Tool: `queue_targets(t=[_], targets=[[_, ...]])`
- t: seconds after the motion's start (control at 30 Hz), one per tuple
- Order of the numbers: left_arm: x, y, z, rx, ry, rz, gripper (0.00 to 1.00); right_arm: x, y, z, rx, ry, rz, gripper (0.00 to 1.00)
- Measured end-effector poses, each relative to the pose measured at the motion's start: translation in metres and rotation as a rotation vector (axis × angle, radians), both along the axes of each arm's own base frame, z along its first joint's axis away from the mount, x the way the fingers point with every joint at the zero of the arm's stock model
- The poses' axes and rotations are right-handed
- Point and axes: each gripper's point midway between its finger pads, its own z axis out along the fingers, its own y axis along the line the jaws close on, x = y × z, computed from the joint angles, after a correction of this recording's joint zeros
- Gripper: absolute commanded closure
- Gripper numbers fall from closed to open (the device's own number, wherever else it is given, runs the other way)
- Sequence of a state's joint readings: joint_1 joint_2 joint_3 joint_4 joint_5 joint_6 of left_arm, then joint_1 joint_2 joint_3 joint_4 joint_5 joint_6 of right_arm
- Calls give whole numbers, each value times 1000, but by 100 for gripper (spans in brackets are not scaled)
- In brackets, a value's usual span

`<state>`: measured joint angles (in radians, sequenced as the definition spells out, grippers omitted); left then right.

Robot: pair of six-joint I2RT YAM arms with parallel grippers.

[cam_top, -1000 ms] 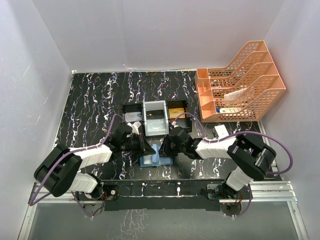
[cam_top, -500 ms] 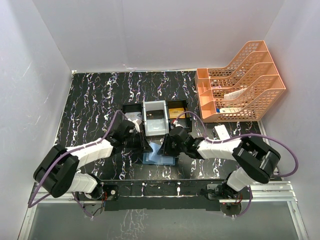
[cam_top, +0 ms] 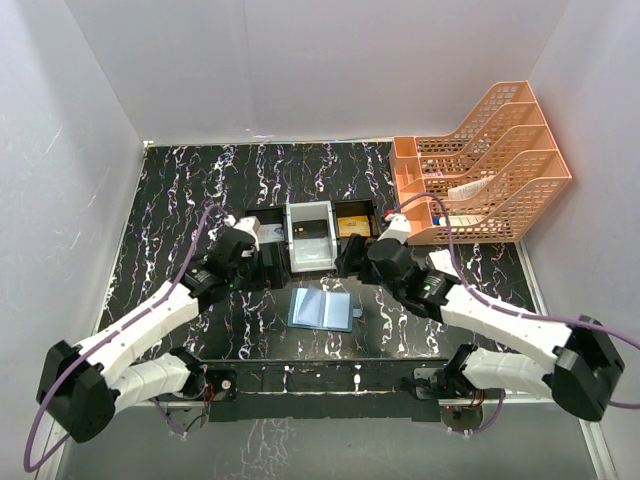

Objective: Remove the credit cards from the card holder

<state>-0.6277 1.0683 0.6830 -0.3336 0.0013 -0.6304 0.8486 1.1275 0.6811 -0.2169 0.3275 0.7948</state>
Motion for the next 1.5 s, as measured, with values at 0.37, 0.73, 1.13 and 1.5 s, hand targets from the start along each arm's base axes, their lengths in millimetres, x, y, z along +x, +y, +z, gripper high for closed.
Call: queue_targets(t=[0.37,0.73,1.13,1.5], targets=[[42,60,62,210,-232,147,1,43,-83,117,-175,-502,-226,2],[59,154,73,255,-186,440,1,80,-163,147,-269,-493,-341,2],[57,171,167,189,-404,587,1,59,-118,216,-107,-571,-94,2],[50,177,198,176,-496,603,1,54,-117,204,-122,-516,-72,2]])
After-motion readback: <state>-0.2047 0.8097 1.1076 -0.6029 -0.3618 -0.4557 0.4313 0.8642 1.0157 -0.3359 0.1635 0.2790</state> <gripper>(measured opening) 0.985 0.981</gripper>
